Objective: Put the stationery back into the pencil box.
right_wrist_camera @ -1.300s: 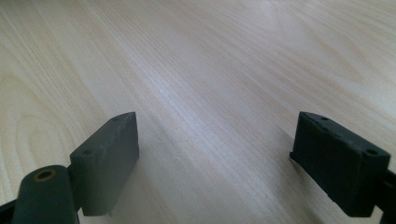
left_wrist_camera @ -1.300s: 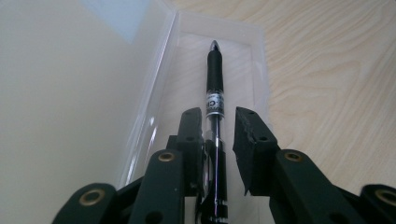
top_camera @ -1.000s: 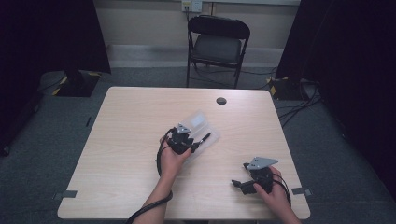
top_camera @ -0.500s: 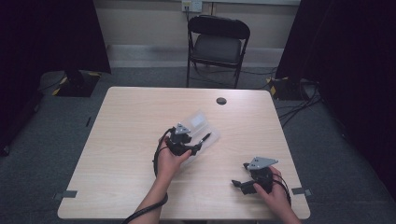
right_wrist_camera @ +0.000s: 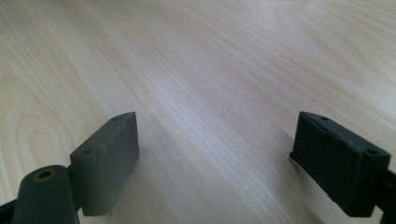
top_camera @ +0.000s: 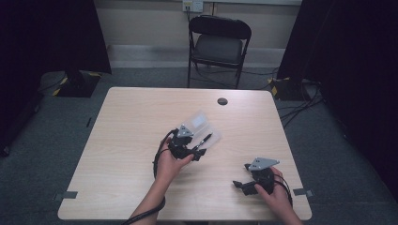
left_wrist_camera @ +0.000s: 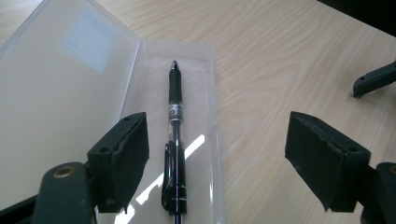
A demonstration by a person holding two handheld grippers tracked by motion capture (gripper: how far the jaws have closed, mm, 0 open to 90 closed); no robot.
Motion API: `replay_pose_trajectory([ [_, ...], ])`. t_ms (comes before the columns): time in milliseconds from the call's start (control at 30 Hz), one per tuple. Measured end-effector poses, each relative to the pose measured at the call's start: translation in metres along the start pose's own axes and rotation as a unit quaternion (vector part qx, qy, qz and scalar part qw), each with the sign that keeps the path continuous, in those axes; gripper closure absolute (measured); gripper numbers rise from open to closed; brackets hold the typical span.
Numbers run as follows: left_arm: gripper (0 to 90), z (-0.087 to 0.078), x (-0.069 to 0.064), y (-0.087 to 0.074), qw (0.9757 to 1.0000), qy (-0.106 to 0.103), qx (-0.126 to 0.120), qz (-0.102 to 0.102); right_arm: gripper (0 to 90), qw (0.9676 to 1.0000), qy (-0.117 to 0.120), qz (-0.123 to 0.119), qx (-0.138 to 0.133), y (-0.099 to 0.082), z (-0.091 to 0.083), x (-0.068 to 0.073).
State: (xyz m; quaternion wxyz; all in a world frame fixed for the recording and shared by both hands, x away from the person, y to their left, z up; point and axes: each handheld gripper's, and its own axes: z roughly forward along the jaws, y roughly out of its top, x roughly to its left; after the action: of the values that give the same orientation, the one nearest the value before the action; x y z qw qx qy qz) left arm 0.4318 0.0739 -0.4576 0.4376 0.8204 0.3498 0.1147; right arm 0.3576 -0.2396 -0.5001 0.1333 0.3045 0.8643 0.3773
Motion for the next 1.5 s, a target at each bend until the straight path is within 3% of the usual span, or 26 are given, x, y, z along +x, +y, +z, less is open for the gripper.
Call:
replay_pose_trajectory([
  [533, 18.8, -0.014, -0.005, -0.006, 0.9997, -0.023, 0.007, 0.007, 13.7, 1.0, 0.0, 0.001, 0.0, 0.0, 0.0, 0.0],
  [1500, 18.8, -0.047, -0.009, -0.033, 0.9991, -0.03, 0.022, 0.02, 13.7, 1.0, 0.0, 0.0, 0.0, 0.0, 0.0, 0.0],
])
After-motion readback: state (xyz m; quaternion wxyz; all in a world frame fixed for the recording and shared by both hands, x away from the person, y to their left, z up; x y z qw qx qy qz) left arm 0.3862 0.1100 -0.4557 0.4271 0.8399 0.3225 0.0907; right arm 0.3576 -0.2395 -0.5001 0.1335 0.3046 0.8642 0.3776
